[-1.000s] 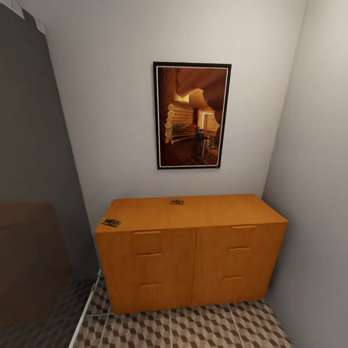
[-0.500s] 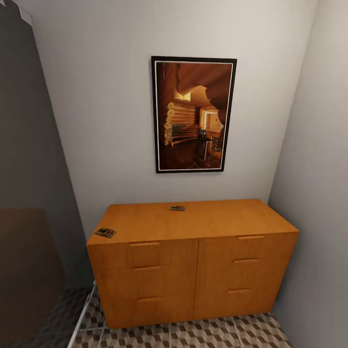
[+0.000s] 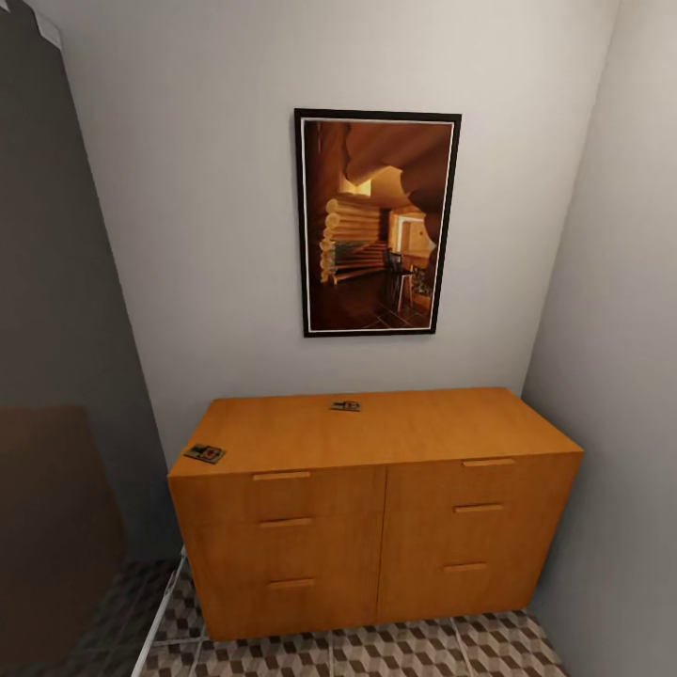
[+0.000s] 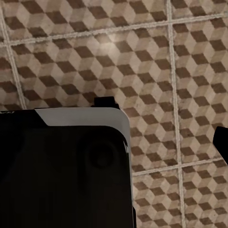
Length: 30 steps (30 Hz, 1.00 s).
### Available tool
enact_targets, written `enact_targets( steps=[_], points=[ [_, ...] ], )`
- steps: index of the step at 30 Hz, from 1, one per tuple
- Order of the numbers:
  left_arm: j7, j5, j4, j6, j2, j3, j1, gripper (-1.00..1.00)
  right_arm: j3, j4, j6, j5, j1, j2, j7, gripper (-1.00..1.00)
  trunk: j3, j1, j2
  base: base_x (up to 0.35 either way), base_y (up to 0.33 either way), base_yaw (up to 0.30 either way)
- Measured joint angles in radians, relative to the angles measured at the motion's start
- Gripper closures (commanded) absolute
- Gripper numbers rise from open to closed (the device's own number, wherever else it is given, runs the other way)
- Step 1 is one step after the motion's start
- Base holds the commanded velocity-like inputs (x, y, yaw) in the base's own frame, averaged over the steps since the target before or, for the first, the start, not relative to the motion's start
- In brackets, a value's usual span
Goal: Take the four mousetraps from the cabinet in the bathroom and place them on the bathroom floor. Make sure all four end up on the same floor surface, and ensure that at least two of them are either under or directly next to the same bathroom sink.
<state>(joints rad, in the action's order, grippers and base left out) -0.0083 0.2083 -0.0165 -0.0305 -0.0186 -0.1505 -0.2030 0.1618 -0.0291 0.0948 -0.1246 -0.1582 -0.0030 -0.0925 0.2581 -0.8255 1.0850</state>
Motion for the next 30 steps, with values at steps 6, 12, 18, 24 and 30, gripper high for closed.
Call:
enact_targets(
  steps=[6,12,18,24,30],
  points=[
    [0.000,0.000,0.000,0.000,0.000,0.000,0.000,-1.00,0.000,0.000,-0.001,-0.001,0.000,-0.001,0.001,-1.00,0.000,0.000,0.000,0.000,0.000,0.000],
    [0.000,0.000,0.000,0.000,0.000,0.001,0.000,-1.00,0.000,0.000,-0.001,-0.001,0.000,0.000,0.001,-1.00,0.000,0.000,0.000,0.000,0.000,0.000],
    [-0.002,0.000,0.000,0.001,0.000,0.001,0.000,-1.00,0.000,0.000,-0.001,-0.001,0.000,-0.001,0.001,-1.00,0.000,0.000,0.000,0.069,0.000,0.000],
    [-0.002,0.001,0.000,0.001,0.000,0.001,0.000,-1.00,0.000,0.000,-0.001,-0.001,0.000,-0.001,0.001,-1.00,0.000,0.000,0.000,0.166,0.000,0.000],
    [-0.001,0.001,0.000,0.000,0.000,0.001,0.000,-1.00,-0.003,0.001,-0.001,-0.004,0.000,-0.002,0.001,-1.00,0.000,0.000,0.000,0.068,0.000,0.000]
  ],
)
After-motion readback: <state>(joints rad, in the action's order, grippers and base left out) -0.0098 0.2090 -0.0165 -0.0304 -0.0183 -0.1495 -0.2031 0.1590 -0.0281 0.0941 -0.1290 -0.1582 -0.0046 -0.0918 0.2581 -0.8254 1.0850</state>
